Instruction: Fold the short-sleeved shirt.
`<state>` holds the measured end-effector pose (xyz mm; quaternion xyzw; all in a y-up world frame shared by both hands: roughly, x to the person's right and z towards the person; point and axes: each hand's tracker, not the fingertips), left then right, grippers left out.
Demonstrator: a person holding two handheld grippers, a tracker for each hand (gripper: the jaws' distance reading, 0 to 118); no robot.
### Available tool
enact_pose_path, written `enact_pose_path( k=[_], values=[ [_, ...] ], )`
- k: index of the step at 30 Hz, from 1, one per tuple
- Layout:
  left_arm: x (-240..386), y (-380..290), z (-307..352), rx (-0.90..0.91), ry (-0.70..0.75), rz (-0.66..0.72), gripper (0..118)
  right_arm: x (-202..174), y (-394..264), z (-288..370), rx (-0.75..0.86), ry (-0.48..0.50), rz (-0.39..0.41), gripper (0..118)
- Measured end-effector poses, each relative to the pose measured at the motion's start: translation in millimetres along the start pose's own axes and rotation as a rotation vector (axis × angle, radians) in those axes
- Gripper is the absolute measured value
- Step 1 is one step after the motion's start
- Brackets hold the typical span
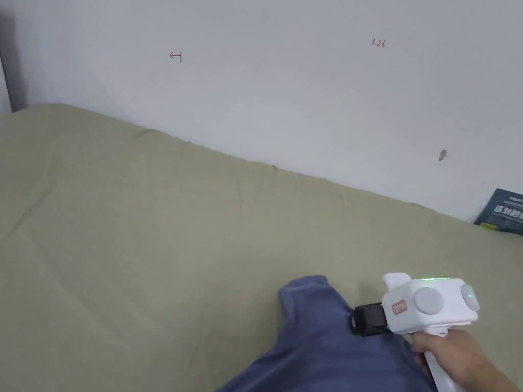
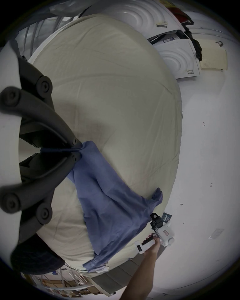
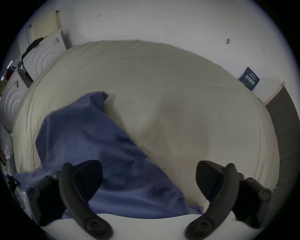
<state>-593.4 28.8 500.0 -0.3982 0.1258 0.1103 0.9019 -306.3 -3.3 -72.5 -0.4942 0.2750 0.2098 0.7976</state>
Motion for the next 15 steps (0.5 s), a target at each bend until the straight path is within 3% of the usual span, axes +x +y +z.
enact_pose_path(
  k=[1,3,7,10,15],
  values=[
    [-1,0,-4,-0.007,-0.002,0.0,0,-2,-3,0,0.004,0.028,-0.004,3],
    [-11,-5,-12,-0.013,-0.022,0.038,0,-23,-14,8,-0.02,-0.031,0.0,3],
    [-31,-11,-22,-0.007,-0.04,0.142,0,-30,-29,55,0.08,-0.002,-0.045,3],
    [-37,-11,-18,0.015,-0.054,0.192,0,-16,-36,96,0.159,0.063,-0.153,3],
    [-38,-10,-7,0.054,-0.078,0.208,0,-7,-57,179,0.289,0.057,-0.201,3]
  ],
)
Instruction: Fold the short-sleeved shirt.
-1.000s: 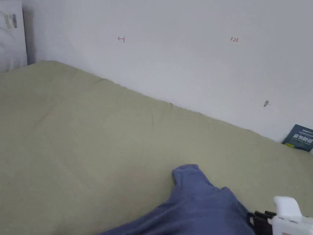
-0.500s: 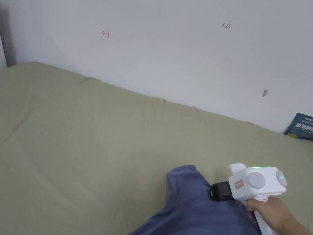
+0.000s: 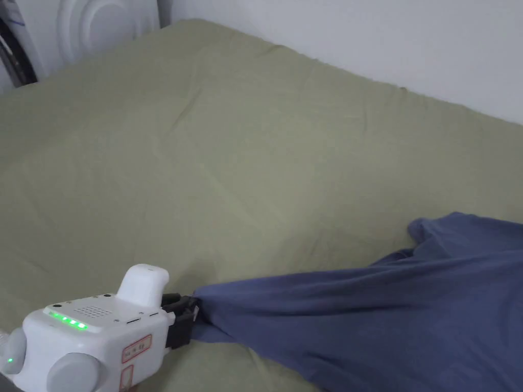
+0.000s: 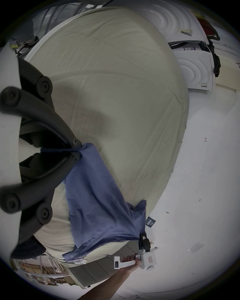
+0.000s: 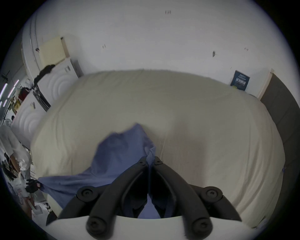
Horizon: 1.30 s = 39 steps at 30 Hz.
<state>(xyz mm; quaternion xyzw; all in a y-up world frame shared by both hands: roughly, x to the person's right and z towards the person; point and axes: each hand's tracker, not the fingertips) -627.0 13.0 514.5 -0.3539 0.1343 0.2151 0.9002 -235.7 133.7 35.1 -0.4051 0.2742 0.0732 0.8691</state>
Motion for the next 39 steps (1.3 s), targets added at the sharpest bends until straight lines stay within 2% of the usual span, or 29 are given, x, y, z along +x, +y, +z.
enact_pose_path(
  k=[6,7,16,20,22,26,32,35,39],
  values=[
    [30,35,33,0.117,-0.059,-0.027,0,15,14,106,0.161,-0.056,0.029,3],
    [33,41,36,0.129,-0.066,-0.033,0,14,11,130,0.198,-0.078,0.014,3],
    [91,174,83,0.36,-0.155,-0.062,0,44,74,287,0.453,-0.151,-0.008,3],
    [121,250,109,0.463,-0.176,-0.051,0,49,106,350,0.597,-0.226,-0.001,3],
    [135,284,118,0.498,-0.185,-0.056,0,59,125,371,0.663,-0.222,-0.015,3],
    [167,347,132,0.584,-0.138,-0.124,0,50,158,403,0.794,-0.214,-0.019,3],
    [204,420,157,0.682,-0.116,-0.149,0,53,204,423,0.864,-0.206,-0.049,3],
    [216,440,160,0.708,-0.097,-0.152,0,60,217,414,0.866,-0.199,-0.054,3],
    [204,464,125,0.679,-0.061,-0.153,0,69,218,381,0.865,-0.196,-0.054,3]
  ],
)
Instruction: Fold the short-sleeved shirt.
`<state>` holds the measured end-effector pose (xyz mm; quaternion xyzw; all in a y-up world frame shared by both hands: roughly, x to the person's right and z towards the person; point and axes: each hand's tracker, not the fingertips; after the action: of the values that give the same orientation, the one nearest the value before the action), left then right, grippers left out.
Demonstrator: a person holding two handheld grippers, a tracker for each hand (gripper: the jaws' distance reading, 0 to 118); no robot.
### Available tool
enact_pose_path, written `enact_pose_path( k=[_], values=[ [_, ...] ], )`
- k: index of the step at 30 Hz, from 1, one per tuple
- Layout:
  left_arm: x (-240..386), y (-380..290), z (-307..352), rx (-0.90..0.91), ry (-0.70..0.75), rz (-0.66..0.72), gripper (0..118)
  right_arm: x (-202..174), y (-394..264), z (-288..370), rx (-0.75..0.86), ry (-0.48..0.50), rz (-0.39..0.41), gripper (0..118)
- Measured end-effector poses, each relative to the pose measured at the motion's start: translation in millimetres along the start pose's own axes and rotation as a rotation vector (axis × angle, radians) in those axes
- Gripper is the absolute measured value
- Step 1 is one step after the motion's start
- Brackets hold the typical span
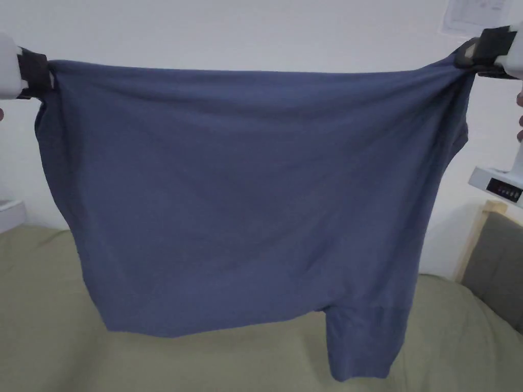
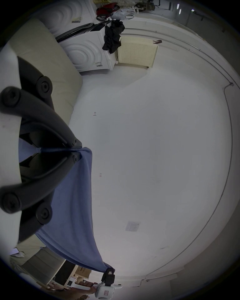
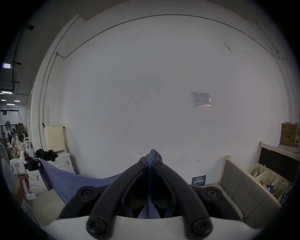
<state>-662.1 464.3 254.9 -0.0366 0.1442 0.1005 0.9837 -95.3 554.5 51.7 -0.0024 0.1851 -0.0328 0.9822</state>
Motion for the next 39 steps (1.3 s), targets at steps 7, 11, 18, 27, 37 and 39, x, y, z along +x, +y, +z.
enact_pose_path(
  k=[7,11,18,27,37,39],
  values=[
    [1,-44,-12,-0.046,0.066,0.036,0,-7,-104,-21,-0.019,-0.044,-0.02,3],
    [-5,-147,-46,-0.071,0.08,0.085,0,-15,-154,-7,-0.042,-0.123,0.0,3],
    [-14,-208,26,-0.108,0.022,-0.024,0,-8,-216,69,-0.177,0.001,-0.094,3],
    [-34,-328,182,-0.378,-0.039,-0.041,0,2,-359,244,-0.439,0.046,-0.119,3],
    [-56,-461,238,-0.78,0.033,0.015,41,-3,-547,344,-0.811,-0.111,-0.081,23],
    [-63,-460,240,-0.757,0.029,0.047,86,0,-543,342,-0.798,-0.105,-0.089,59]
  ],
)
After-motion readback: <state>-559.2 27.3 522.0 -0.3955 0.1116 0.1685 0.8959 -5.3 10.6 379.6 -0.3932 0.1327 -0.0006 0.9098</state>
